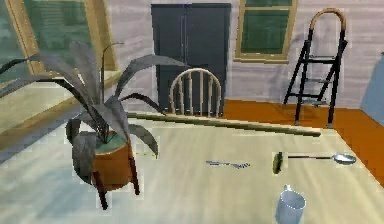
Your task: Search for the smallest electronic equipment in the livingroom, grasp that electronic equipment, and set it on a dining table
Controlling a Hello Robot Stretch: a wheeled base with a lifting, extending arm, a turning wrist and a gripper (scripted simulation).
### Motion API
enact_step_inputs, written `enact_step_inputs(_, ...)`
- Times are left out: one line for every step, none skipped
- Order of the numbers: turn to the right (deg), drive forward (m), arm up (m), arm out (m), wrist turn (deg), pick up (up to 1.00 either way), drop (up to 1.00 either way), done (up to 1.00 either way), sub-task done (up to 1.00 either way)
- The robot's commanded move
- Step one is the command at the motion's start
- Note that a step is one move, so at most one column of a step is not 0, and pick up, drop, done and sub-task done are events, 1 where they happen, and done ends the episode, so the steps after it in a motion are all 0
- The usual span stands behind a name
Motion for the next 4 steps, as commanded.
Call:
enact_step_inputs(12.0, 0.00, 0.00, 0.00, 0.0, 0.00, 0.00, 0.00, 0.00)
enact_step_inputs(-15.0, 0.00, 0.00, 0.00, 0.0, 0.00, 0.00, 0.00, 0.00)
enact_step_inputs(27.0, 0.00, 0.00, 0.00, 0.0, 0.00, 0.00, 0.00, 0.00)
enact_step_inputs(-39.0, 0.00, 0.00, 0.00, 0.0, 0.00, 0.00, 0.00, 0.00)
